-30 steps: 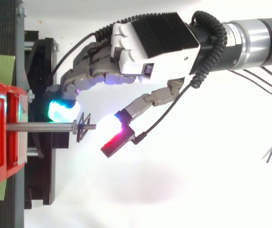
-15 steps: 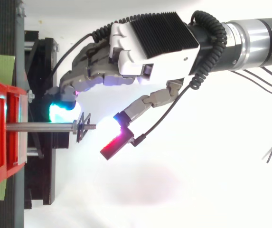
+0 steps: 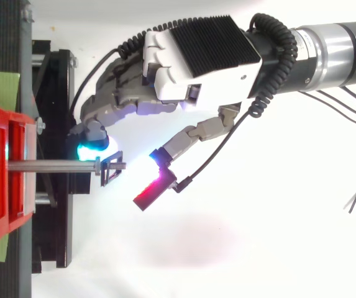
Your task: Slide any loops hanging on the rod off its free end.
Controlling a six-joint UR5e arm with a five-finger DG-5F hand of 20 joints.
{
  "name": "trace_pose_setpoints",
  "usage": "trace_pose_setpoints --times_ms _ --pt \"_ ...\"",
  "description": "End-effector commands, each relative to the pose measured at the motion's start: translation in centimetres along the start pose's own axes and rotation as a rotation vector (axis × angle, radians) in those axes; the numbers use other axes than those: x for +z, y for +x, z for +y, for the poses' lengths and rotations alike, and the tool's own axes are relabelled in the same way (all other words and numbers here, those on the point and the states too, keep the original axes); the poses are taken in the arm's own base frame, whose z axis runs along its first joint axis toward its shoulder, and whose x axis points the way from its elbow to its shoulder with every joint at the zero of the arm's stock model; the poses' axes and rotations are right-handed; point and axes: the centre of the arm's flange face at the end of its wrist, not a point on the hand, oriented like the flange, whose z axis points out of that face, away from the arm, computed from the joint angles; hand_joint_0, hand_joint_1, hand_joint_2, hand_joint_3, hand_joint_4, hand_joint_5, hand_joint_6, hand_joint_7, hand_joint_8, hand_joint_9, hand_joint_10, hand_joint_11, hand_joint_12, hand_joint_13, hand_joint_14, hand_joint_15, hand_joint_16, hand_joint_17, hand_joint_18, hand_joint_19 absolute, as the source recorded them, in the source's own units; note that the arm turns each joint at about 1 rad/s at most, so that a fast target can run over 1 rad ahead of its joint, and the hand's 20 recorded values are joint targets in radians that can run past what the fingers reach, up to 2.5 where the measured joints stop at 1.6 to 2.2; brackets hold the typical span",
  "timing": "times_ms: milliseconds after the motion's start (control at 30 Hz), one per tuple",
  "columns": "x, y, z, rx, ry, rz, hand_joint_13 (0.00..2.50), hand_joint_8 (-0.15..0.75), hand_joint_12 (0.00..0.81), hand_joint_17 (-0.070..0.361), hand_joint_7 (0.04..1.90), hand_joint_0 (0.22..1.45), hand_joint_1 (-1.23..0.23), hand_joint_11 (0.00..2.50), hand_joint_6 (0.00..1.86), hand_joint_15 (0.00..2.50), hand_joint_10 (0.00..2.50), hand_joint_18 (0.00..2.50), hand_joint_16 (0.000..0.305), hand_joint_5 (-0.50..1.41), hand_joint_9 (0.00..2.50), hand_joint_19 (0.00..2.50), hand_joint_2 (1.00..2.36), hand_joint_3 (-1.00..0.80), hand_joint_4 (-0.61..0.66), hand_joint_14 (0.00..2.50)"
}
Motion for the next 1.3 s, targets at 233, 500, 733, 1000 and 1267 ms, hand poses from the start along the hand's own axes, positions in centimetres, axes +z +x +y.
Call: trace_pose_setpoints --times_ms 233,500,733,1000,1267 --pt "0.1 -0.2 0.1 -0.002 -0.009 0.004 0.83 0.271 0.276 0.088 0.91 0.60 -0.60 0.33 0.88 0.17 0.01 0.78 0.039 -0.22 0.80 0.35 1.02 -0.19 0.10 0.01" --pt "0.5 -0.8 0.2 -0.002 -0.021 0.003 0.83 0.265 0.274 0.087 0.87 0.61 -0.63 0.33 0.90 0.18 0.01 0.78 0.039 -0.22 0.79 0.35 1.02 -0.18 0.06 0.01" --pt "0.4 -1.3 0.1 0.010 -0.015 0.028 0.83 0.264 0.275 0.087 0.88 0.61 -0.64 0.35 0.91 0.18 0.01 0.78 0.039 -0.22 0.79 0.35 1.02 -0.17 0.04 0.01" --pt "0.1 -1.5 0.4 0.041 -0.007 0.062 0.83 0.262 0.274 0.086 0.88 0.61 -0.64 0.35 0.92 0.18 0.01 0.77 0.038 -0.22 0.80 0.36 1.02 -0.17 0.04 0.01" --pt "0.0 -4.3 2.0 0.023 0.016 0.080 0.83 0.266 0.273 0.086 0.88 0.61 -0.64 0.35 0.92 0.18 0.01 0.78 0.038 -0.22 0.80 0.35 1.02 -0.17 0.04 0.01"
